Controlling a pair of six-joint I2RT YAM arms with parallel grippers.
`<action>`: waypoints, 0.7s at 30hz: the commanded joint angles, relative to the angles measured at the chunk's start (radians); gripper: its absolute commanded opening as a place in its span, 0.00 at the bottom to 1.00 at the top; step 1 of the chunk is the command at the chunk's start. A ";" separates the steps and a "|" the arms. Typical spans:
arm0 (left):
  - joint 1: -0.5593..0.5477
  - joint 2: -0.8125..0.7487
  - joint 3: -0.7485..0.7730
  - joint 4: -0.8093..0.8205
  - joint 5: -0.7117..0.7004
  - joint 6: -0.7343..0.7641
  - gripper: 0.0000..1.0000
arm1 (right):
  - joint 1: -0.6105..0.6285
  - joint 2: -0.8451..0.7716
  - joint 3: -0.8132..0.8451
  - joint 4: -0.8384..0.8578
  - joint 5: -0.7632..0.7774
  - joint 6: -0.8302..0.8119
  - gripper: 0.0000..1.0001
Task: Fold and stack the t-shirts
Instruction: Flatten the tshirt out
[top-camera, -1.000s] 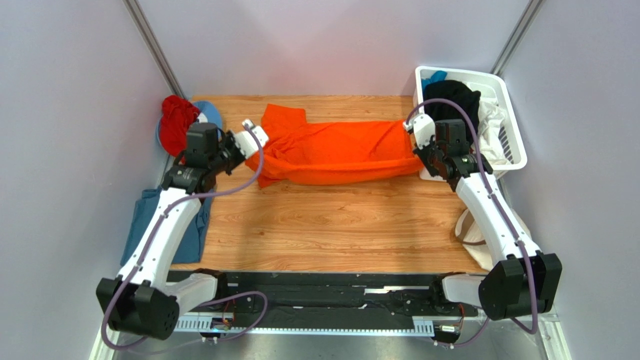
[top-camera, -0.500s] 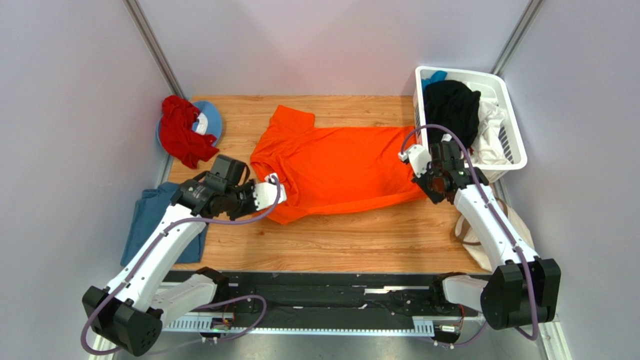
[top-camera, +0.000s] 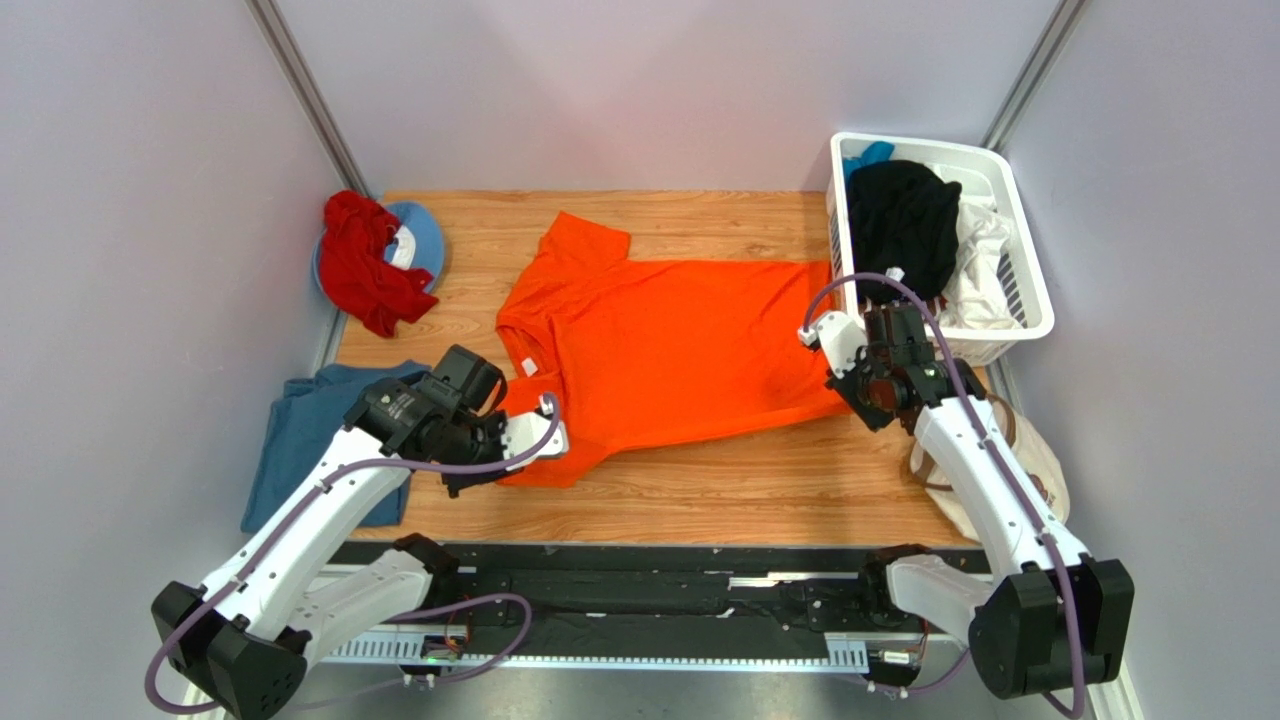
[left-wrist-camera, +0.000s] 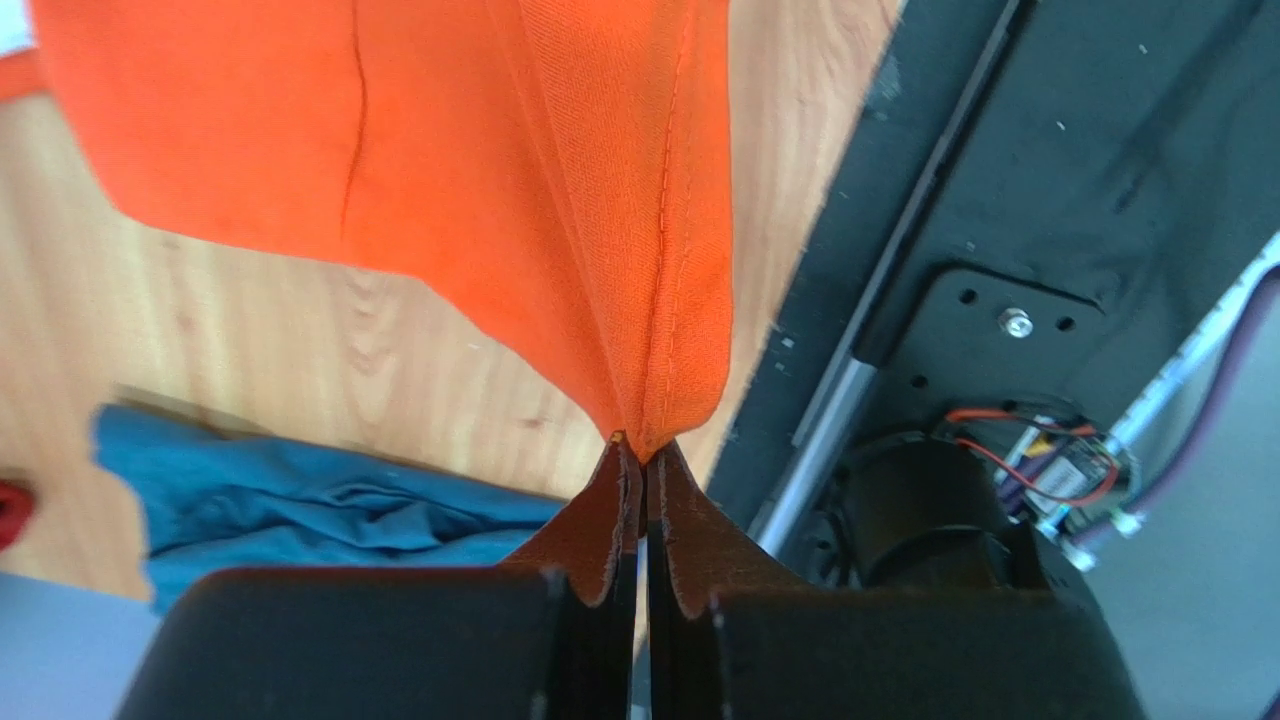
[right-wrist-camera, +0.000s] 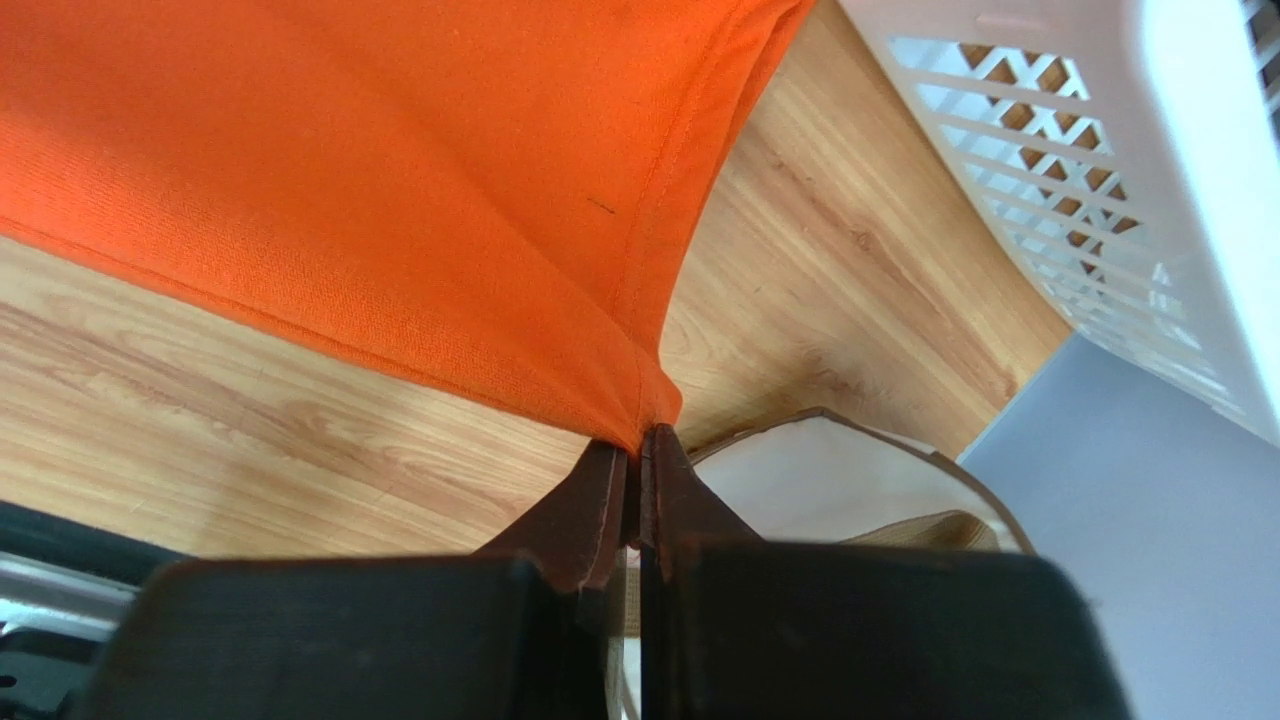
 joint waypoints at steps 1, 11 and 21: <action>-0.012 -0.031 -0.040 -0.066 0.017 -0.060 0.00 | 0.008 -0.056 -0.031 -0.011 -0.009 0.004 0.00; -0.014 -0.057 -0.072 -0.063 0.010 -0.110 0.02 | 0.012 -0.102 -0.091 -0.016 0.000 0.009 0.07; -0.014 -0.093 -0.076 -0.093 0.006 -0.098 0.50 | 0.011 -0.167 -0.106 -0.051 0.025 0.007 0.52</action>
